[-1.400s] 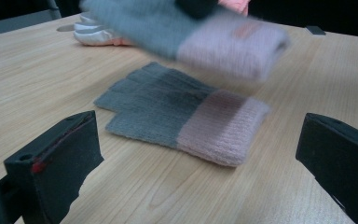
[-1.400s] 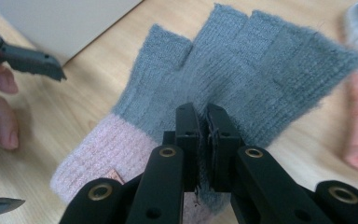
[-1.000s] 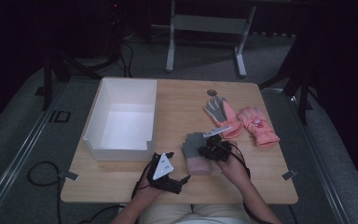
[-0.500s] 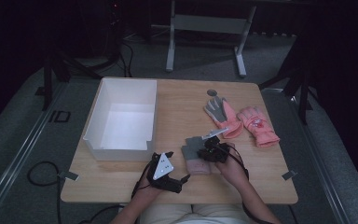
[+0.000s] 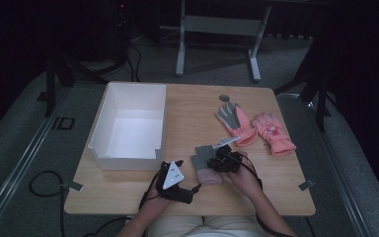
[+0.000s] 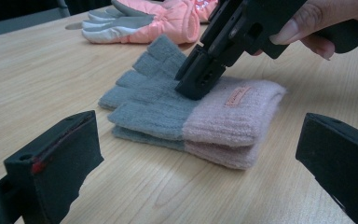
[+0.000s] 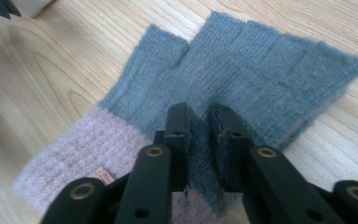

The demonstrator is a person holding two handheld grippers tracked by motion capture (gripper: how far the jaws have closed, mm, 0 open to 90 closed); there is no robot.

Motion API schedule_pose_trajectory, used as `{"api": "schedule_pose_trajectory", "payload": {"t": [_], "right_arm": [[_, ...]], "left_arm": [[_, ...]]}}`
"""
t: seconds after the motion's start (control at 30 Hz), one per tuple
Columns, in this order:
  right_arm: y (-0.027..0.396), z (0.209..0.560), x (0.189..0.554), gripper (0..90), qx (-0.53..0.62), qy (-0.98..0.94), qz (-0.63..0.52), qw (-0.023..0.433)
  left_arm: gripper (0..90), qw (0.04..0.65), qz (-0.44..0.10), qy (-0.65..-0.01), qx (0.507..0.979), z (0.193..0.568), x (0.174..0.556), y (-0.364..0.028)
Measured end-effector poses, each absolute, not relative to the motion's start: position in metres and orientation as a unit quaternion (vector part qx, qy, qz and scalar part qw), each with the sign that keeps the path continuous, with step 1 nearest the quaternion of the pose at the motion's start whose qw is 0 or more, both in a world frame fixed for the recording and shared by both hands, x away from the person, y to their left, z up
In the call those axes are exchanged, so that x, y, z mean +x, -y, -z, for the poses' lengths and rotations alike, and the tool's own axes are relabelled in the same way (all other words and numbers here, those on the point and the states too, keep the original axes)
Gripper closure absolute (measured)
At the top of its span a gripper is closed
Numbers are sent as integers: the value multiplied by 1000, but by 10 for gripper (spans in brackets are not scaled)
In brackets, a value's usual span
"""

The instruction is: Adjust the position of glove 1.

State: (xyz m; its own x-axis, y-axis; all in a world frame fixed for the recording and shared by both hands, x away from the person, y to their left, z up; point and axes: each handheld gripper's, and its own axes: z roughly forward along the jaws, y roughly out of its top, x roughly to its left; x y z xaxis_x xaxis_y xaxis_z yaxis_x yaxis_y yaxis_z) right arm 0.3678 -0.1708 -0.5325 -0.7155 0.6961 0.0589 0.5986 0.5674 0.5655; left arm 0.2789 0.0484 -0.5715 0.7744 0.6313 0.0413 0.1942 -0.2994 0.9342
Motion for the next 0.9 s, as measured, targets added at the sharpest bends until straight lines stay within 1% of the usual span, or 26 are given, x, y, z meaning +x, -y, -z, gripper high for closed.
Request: {"api": "schedule_pose_trajectory", "payload": {"t": [0.13,0.2,0.27,0.33,0.4,0.47,0.5,0.57,0.67,0.77,0.8,0.87,0.9], "right_arm": [[171,531,367,708,366,-882,-283,91],[174,525,365,699,364,-880,-290,97],[179,516,363,675,362,-874,-306,101],[184,508,362,663,365,-871,-311,107],[191,500,364,663,371,-865,-319,113],[198,494,367,663,378,-860,-323,120],[202,492,368,663,382,-856,-327,121],[209,490,372,663,392,-850,-332,122],[217,492,378,663,411,-840,-335,118],[219,494,385,649,419,-835,-337,114],[218,495,387,642,419,-836,-336,114],[217,496,393,632,423,-835,-335,111],[215,498,396,628,426,-834,-334,109]], "left_arm": [[0,529,-212,-245,784,571,277,-44],[0,523,-216,-231,791,570,274,-41],[38,525,-208,-226,794,568,272,-39],[41,525,-199,-221,797,565,271,-36],[44,518,-191,-218,804,560,272,-33],[46,498,-205,-221,813,556,272,-29],[55,494,-204,-212,818,555,273,-27],[57,499,-187,-196,823,553,277,-25],[58,489,-170,-179,836,554,283,-14],[106,477,-170,-154,848,556,287,-5],[142,466,-174,-146,855,556,288,-2],[163,449,-184,-125,865,557,290,2],[208,438,-190,-115,871,558,292,3]]}}
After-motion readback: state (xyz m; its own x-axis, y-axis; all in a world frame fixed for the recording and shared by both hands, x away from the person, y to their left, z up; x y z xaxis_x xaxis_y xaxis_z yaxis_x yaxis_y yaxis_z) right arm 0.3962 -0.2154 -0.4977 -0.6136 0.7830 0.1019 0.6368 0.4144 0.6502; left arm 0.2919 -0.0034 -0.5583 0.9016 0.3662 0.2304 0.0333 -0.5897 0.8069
